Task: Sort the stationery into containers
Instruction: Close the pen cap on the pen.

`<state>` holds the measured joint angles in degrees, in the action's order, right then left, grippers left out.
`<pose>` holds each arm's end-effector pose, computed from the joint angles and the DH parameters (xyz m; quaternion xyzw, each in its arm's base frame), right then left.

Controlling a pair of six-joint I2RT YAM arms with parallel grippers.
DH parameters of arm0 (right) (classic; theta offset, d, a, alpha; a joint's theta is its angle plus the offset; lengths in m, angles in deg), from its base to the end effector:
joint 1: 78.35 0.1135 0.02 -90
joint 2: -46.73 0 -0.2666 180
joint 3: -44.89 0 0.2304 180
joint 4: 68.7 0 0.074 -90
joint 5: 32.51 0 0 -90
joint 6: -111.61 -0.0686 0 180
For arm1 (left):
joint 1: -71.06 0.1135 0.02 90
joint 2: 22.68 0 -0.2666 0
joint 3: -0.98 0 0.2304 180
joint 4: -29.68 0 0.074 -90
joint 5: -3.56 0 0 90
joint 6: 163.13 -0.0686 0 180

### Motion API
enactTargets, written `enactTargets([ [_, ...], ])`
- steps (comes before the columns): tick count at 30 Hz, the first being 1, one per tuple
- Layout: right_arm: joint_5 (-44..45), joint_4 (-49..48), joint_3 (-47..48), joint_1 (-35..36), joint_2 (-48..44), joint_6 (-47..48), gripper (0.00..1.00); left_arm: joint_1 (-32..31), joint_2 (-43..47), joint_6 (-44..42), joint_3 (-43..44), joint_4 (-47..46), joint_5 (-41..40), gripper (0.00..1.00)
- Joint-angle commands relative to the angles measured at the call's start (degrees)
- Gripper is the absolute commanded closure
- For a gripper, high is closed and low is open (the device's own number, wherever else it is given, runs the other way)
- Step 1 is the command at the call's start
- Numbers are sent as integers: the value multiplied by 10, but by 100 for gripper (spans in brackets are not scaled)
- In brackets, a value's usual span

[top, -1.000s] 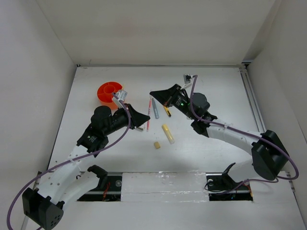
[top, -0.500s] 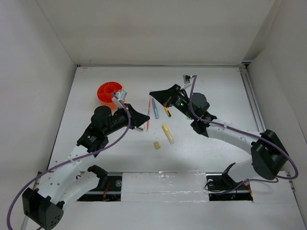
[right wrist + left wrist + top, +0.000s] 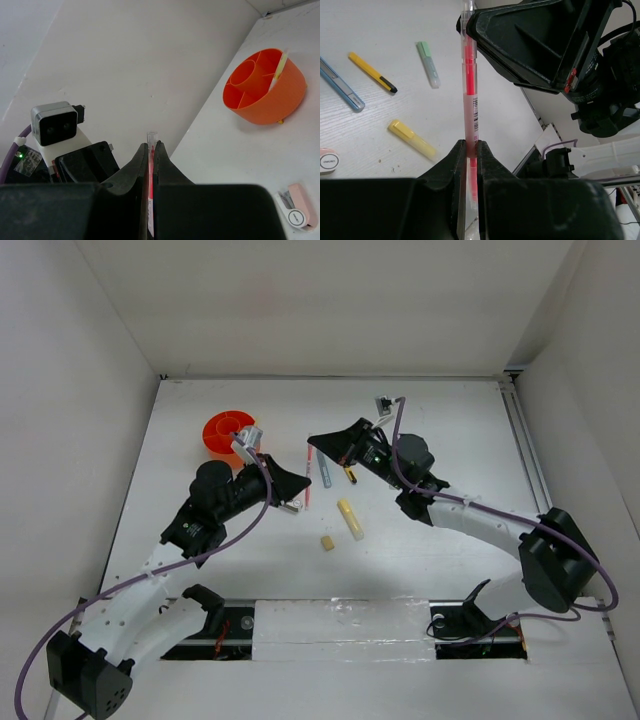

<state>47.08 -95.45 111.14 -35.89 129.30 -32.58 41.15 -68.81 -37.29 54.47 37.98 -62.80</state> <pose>0.2467 0.2426 0.3387 -0.0042 0.6411 0.6102 0.4655 0.1601 -0.1239 0.3330 0.1074 0.7043 -0.4952 0.4972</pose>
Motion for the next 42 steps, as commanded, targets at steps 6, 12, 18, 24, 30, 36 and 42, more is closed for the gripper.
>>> enactTargets([
  [6, -32, -37, 6, 3, 9, -11, 100, -1, 5, -10, 14, -90, -29, 100],
  [12, -58, -11, 6, 9, 15, 0, 100, -1, 5, -23, 34, -92, -60, 100],
  [18, -70, 28, 6, 20, 15, 27, 100, -1, 5, -41, 56, -76, -78, 100],
  [24, -80, 82, 11, 38, 26, 58, 100, -1, 5, -66, 93, -43, -78, 100],
  [30, -94, 99, 22, 61, 44, 70, 100, -1, -5, -88, 132, 0, -78, 100],
  [36, -100, 121, 22, 66, 38, 81, 100, -8, -11, -128, 177, 55, -112, 100],
  [42, -110, 149, 22, 66, 21, 93, 100, -26, -11, -145, 183, 74, -141, 100],
])
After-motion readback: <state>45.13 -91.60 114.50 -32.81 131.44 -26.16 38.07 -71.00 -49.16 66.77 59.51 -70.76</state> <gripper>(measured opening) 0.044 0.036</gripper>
